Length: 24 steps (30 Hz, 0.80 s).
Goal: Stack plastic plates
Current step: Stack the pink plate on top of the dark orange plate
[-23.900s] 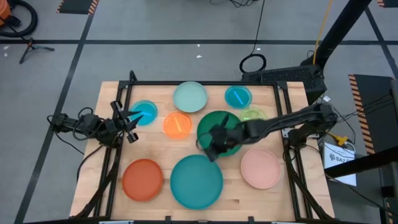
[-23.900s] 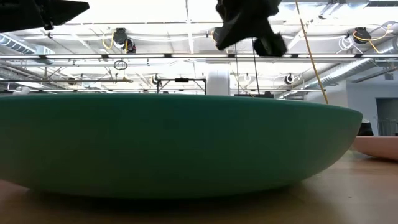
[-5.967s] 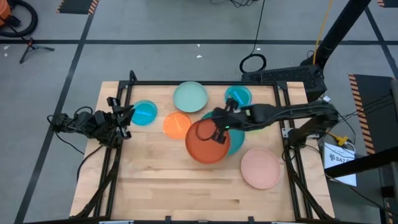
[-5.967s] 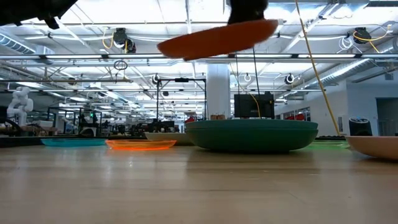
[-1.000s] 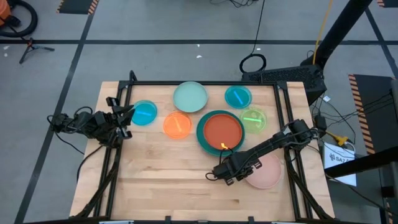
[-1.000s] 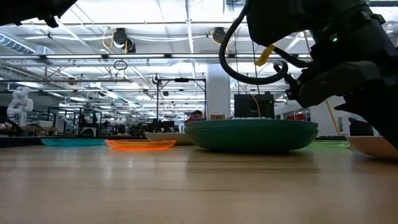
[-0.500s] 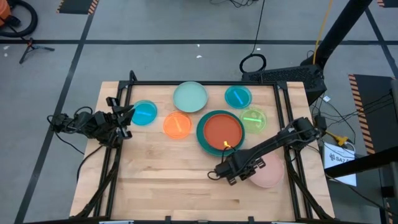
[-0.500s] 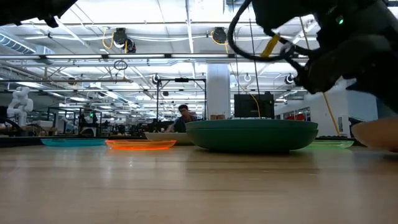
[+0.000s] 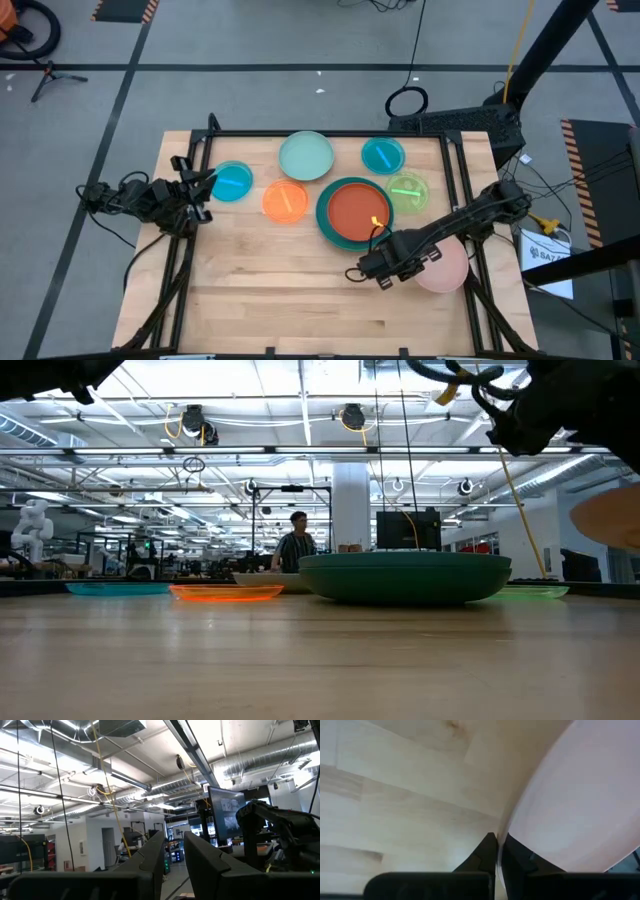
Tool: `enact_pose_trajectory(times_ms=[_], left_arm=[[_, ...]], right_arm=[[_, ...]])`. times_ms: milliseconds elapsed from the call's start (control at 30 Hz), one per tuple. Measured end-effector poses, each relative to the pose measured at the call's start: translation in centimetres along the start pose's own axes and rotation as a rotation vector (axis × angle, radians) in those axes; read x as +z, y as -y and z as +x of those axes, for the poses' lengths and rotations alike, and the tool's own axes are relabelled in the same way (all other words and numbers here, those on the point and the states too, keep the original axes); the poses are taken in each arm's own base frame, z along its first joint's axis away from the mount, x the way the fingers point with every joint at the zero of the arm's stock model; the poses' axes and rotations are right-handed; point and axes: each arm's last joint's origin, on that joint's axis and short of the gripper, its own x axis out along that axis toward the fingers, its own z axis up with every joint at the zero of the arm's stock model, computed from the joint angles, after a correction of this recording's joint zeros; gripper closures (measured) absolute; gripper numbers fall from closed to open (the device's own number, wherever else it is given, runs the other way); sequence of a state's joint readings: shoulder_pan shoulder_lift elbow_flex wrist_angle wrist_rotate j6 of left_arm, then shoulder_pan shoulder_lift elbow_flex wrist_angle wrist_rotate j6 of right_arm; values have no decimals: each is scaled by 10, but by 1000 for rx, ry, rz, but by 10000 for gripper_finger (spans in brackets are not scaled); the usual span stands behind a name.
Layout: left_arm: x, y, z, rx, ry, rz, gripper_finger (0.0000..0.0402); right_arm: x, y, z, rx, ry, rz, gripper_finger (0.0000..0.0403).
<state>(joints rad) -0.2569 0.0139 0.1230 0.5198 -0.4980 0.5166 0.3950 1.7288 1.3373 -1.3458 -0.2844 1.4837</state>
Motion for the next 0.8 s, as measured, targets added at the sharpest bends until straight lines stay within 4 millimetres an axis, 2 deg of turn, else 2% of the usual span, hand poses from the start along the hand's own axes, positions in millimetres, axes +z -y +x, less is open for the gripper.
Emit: enact_pose_trajectory(times_ms=[200, 533, 800], left_arm=[[0, 0, 0, 0, 0, 0, 321], [0, 0, 0, 0, 0, -1, 321], [0, 0, 0, 0, 0, -1, 321]], right_arm=[[-1, 0, -11, 53, 53, -7, 396], [-1, -10, -79, 268, 385, -60, 396], [19, -13, -107, 334, 577, -203, 396]])
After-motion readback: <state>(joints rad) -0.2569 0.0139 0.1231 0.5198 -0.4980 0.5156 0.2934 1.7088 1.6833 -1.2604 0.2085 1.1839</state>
